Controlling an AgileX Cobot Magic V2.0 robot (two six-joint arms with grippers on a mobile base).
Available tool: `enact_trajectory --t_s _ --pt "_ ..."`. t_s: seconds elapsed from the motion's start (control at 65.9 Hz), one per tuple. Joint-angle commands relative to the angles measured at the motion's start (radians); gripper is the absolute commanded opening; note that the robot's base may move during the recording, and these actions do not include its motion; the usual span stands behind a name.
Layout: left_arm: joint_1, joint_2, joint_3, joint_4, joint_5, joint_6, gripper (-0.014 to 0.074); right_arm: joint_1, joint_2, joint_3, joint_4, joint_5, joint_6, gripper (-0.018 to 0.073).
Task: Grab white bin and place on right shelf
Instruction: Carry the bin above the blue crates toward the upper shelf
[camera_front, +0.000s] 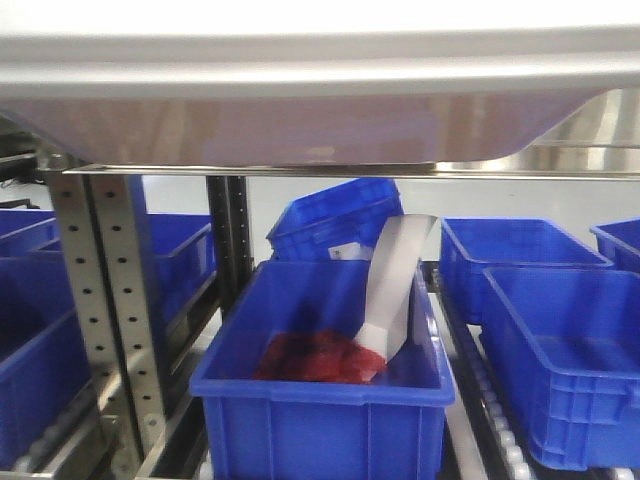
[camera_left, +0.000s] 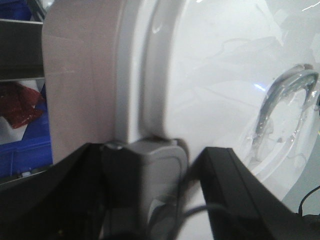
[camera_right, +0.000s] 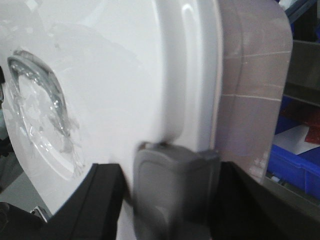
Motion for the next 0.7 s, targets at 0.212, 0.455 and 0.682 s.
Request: enact_trajectory --t_s 0.212,0.455,0.682 --pt "-0.025 -0.011 -0.033 -0.191 0.053 -0.002 0.0250 0.010 -0.013 -0.028 0.176 0.119 -0.014 0.0306" --pt "-0.025 -0.011 -0.033 -0.191 0.053 -0.002 0.0250 0.010 -0.013 -0.028 0.176 0.119 -0.014 0.0306" --pt "-0.025 -0.011 -0.033 -0.191 0.053 -0.002 0.0250 0.010 -0.013 -0.028 0.176 0.118 -0.014 0.0306"
